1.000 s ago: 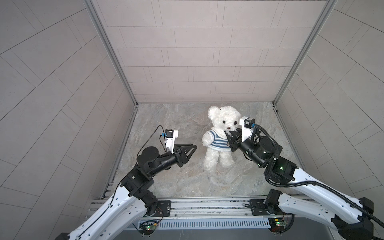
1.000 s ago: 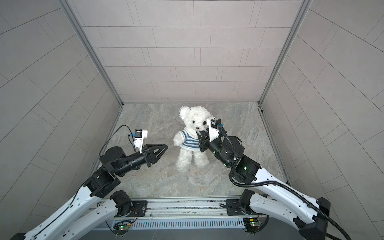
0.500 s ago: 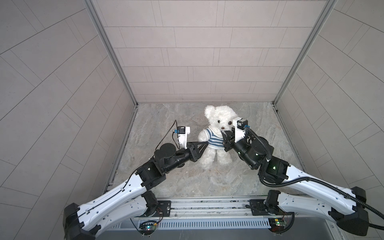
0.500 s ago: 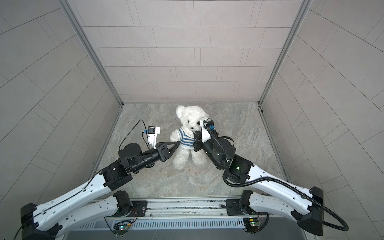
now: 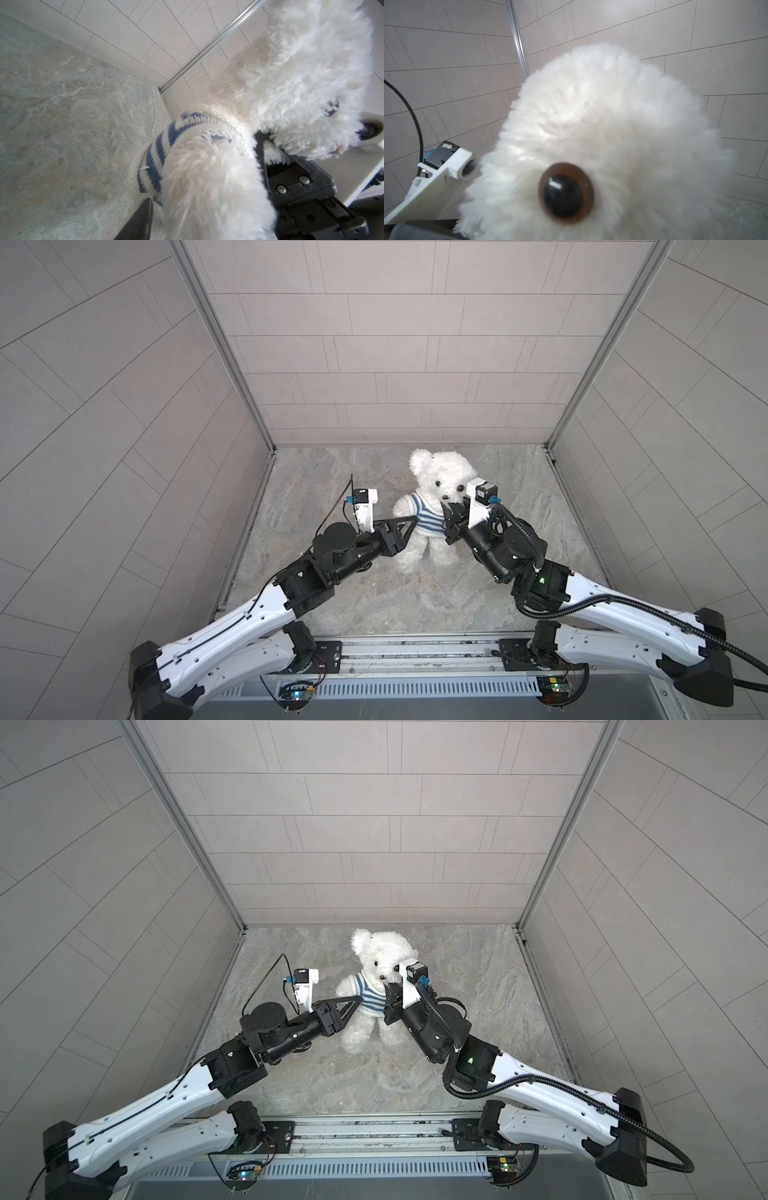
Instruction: Dress the teddy bear
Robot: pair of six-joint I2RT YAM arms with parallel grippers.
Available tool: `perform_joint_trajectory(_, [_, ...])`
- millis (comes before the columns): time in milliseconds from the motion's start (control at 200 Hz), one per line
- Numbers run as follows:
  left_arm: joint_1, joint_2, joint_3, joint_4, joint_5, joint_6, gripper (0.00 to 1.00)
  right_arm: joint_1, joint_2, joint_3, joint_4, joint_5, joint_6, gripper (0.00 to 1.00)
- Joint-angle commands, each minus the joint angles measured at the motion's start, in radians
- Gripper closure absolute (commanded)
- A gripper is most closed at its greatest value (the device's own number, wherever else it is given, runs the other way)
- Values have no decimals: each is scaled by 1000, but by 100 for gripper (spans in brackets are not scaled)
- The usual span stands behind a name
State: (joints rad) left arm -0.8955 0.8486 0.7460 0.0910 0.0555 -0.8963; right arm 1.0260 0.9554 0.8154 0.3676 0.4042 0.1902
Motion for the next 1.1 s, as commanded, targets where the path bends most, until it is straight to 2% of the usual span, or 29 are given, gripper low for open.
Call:
perform_joint_trajectory(0, [-5, -25, -19, -3, -11, -10, 48, 10, -27, -5, 100, 40, -22, 100])
perform_joint_trajectory(145, [-14, -32, -48, 21, 4, -38, 49, 17, -21, -10, 121, 41, -21, 100])
perform_joint_trajectory(406, [-22, -15, -41, 26, -6, -38, 43, 20, -15, -26, 156, 38, -10, 100])
perform_joint_trajectory(706, [-28, 14, -35, 67, 5, -33, 63, 27, -13, -43, 163, 37, -4, 100])
perform_joint_trajectory(916, [-29, -20, -58, 26, -18, -12, 84, 26, -31, -56, 158, 36, -19, 100])
perform_joint_trajectory(1096, [-28, -48, -104, 2, -39, -12, 91, 28, -53, -75, 191, 36, -18, 100])
